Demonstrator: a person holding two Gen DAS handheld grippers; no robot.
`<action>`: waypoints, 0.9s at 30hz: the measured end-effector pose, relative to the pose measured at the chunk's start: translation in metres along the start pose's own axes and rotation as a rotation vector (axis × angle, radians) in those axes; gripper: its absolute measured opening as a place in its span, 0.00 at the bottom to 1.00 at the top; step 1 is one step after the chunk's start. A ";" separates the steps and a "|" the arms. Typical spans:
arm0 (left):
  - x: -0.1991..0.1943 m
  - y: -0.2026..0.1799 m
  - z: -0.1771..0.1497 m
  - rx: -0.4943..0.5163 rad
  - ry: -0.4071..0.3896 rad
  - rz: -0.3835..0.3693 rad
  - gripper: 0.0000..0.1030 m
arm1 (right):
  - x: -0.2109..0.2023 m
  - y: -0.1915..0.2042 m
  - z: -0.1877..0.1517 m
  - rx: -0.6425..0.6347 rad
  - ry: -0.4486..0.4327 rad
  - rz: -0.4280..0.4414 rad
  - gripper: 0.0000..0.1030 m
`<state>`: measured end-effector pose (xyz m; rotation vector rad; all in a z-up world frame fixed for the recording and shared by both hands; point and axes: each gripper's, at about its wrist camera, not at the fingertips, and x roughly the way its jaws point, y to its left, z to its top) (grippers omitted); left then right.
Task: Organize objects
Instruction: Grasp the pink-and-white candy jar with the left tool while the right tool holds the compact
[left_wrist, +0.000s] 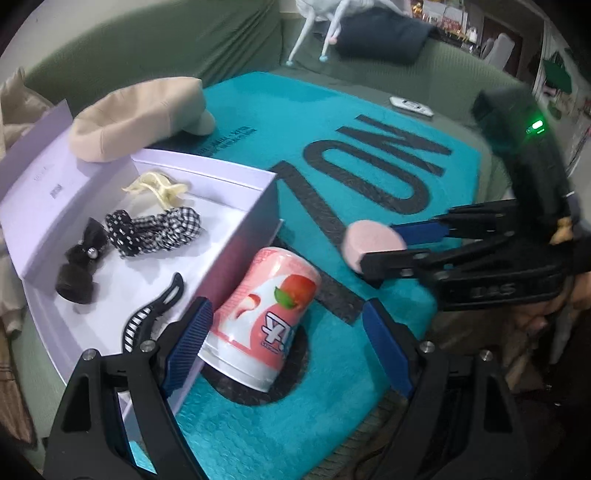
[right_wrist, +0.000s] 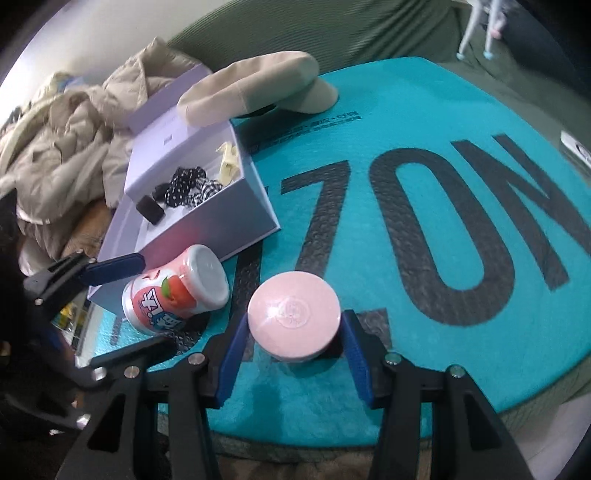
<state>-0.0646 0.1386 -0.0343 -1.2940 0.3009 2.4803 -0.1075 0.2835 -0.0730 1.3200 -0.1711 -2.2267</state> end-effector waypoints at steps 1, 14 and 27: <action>0.003 0.000 0.001 -0.001 0.012 -0.002 0.80 | 0.000 0.000 0.000 -0.001 -0.002 -0.001 0.50; 0.022 0.022 -0.013 -0.256 0.131 -0.193 0.79 | 0.001 0.003 -0.002 -0.010 -0.002 -0.002 0.50; 0.037 0.012 -0.011 -0.205 0.116 -0.079 0.51 | 0.002 0.003 -0.002 -0.006 0.003 -0.007 0.51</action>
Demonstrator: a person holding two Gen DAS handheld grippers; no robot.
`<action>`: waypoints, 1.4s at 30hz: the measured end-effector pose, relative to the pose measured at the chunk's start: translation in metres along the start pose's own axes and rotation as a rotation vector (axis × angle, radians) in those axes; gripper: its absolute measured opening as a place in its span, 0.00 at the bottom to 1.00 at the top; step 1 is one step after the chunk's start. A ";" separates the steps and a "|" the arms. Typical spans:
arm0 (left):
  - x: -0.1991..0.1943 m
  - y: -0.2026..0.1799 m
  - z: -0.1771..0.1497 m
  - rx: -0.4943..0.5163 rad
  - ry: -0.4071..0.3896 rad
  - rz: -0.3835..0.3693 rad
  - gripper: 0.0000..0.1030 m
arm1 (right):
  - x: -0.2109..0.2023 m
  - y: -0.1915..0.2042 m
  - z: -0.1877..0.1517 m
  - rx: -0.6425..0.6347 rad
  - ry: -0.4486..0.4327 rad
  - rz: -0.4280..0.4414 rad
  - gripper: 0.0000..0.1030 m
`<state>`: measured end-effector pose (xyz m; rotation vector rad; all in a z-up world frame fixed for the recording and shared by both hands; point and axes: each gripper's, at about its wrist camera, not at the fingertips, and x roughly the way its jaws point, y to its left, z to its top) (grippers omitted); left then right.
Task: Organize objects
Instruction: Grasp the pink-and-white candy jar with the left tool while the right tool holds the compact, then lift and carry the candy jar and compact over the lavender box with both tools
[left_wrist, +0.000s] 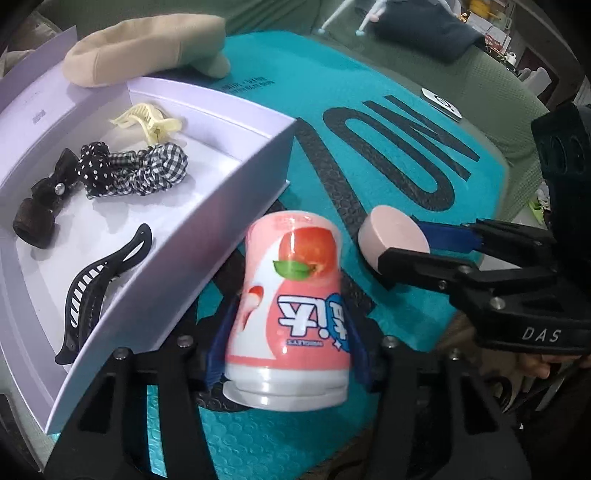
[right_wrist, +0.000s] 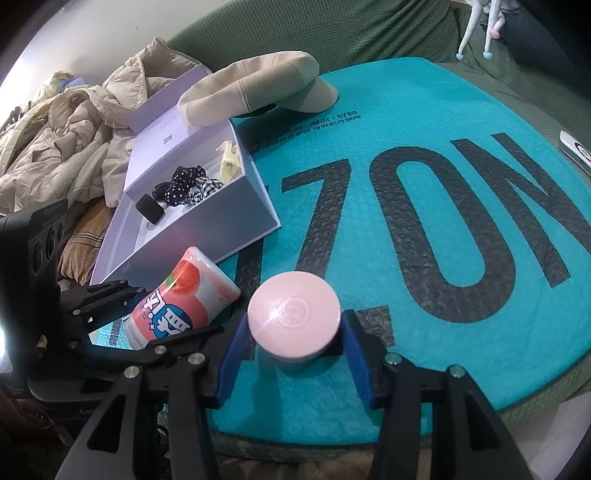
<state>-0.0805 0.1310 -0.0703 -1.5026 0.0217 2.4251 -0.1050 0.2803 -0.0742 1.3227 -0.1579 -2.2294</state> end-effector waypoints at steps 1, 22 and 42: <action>0.000 0.000 0.000 -0.003 -0.001 0.003 0.51 | 0.000 0.000 0.000 0.002 0.002 0.000 0.51; -0.016 0.014 -0.016 -0.055 0.021 0.024 0.51 | 0.019 0.041 -0.012 -0.225 0.023 -0.294 0.50; -0.051 0.004 -0.009 -0.019 -0.052 0.023 0.51 | -0.019 0.034 -0.019 -0.114 -0.013 -0.252 0.50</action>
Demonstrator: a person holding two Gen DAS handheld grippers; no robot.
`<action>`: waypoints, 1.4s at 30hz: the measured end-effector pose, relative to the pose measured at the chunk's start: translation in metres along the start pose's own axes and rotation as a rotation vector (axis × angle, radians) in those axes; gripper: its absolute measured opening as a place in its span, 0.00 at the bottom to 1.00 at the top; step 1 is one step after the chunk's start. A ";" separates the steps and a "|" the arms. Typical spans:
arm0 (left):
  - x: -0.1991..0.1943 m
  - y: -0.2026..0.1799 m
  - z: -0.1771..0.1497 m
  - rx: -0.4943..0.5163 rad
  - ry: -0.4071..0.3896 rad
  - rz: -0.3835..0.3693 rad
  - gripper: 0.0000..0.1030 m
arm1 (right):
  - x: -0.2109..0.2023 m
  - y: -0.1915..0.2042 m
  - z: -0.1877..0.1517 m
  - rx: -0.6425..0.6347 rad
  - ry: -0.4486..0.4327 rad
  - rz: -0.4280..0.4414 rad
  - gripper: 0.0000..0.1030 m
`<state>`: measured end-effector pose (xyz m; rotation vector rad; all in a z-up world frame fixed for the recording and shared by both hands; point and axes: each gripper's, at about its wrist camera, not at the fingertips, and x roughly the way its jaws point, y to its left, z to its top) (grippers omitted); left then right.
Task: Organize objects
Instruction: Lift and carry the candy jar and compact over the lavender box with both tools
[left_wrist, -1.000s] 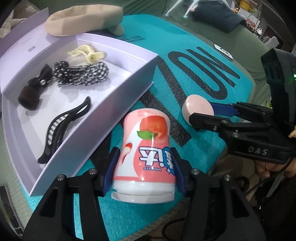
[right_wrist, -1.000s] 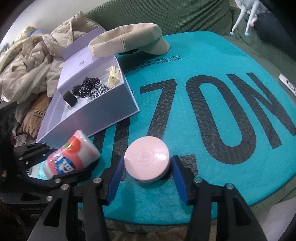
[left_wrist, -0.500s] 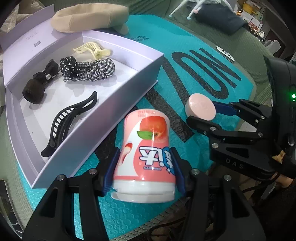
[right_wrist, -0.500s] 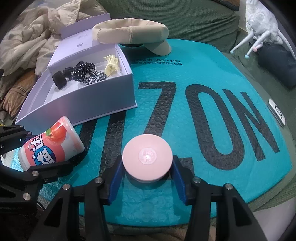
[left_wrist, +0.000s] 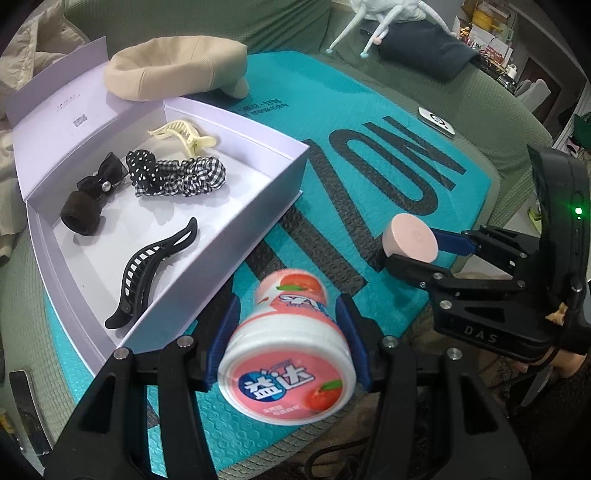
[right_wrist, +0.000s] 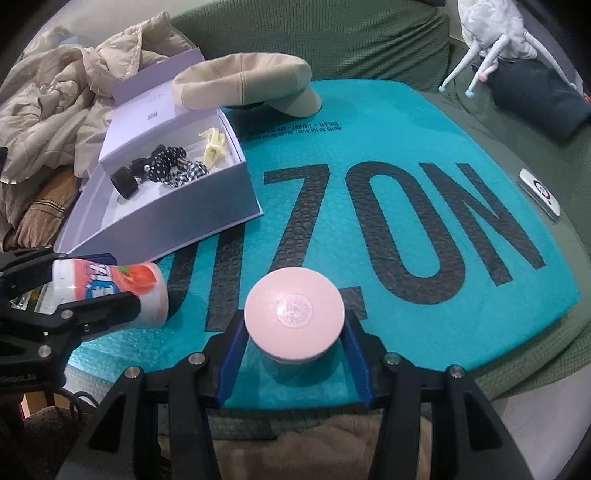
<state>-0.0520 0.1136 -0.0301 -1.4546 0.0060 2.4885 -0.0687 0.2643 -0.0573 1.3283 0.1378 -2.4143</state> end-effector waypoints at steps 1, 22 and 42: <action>-0.002 0.000 0.000 0.000 -0.002 0.000 0.51 | -0.003 0.001 0.000 -0.003 -0.004 -0.002 0.50; -0.053 0.009 0.009 -0.003 -0.075 0.027 0.51 | -0.056 0.042 0.011 -0.092 -0.080 0.035 0.50; -0.082 0.049 0.008 -0.061 -0.114 0.082 0.51 | -0.057 0.098 0.036 -0.220 -0.087 0.108 0.50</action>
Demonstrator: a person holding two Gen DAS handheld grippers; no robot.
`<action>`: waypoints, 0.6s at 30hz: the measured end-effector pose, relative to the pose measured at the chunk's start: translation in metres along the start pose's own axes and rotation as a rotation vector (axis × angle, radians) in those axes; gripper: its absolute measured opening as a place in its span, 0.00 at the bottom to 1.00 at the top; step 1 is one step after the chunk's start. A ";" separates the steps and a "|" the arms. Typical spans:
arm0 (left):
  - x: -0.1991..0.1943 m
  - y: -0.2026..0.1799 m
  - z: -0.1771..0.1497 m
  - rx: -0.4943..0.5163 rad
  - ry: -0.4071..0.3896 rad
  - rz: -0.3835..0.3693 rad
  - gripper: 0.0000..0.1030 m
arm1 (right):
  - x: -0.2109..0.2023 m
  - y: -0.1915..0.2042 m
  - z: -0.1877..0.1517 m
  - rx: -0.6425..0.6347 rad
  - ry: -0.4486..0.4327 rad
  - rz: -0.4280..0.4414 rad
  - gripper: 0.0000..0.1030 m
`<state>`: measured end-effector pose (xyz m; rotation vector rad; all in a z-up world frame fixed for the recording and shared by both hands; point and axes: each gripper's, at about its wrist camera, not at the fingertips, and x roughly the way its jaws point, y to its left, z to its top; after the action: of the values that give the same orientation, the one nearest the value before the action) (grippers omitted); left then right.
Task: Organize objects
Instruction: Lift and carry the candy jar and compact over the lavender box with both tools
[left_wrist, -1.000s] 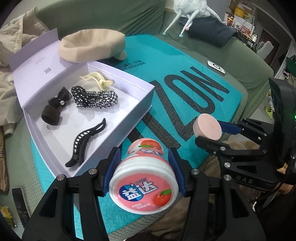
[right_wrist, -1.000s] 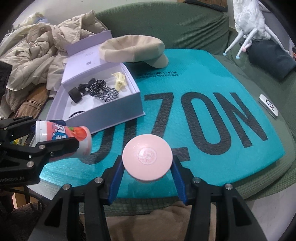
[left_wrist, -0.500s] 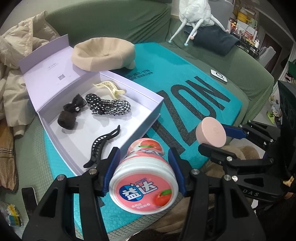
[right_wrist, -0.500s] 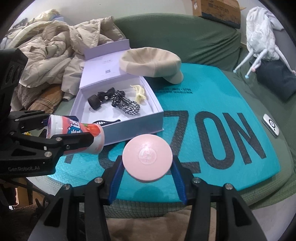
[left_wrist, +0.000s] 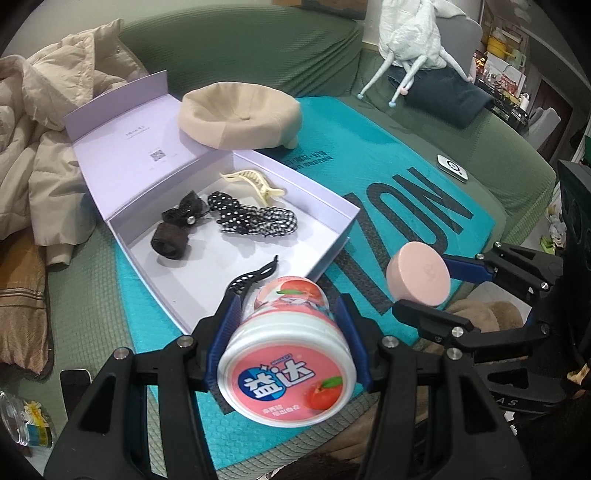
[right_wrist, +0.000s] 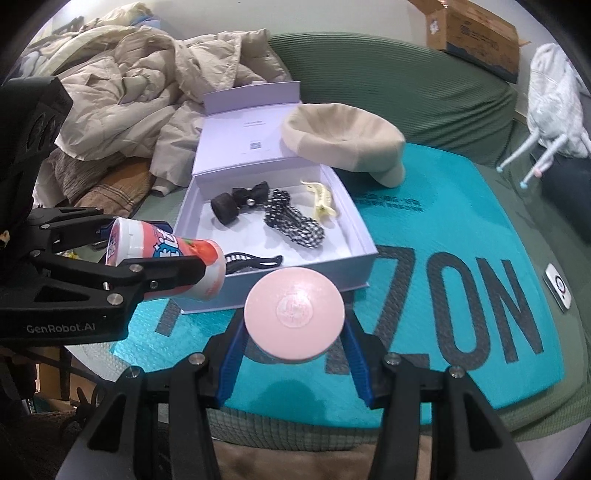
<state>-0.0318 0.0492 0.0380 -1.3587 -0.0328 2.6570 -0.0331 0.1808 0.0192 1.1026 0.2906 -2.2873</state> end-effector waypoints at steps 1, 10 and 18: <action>0.000 0.003 0.000 -0.006 0.000 0.004 0.51 | 0.002 0.002 0.002 -0.004 0.002 0.006 0.50; 0.004 0.027 0.002 -0.048 0.006 0.027 0.51 | 0.023 0.017 0.016 -0.043 0.029 0.052 0.50; 0.014 0.046 0.010 -0.071 0.011 0.032 0.51 | 0.041 0.024 0.034 -0.064 0.046 0.077 0.50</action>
<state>-0.0538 0.0060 0.0279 -1.4069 -0.1051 2.6989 -0.0613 0.1301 0.0102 1.1158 0.3316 -2.1723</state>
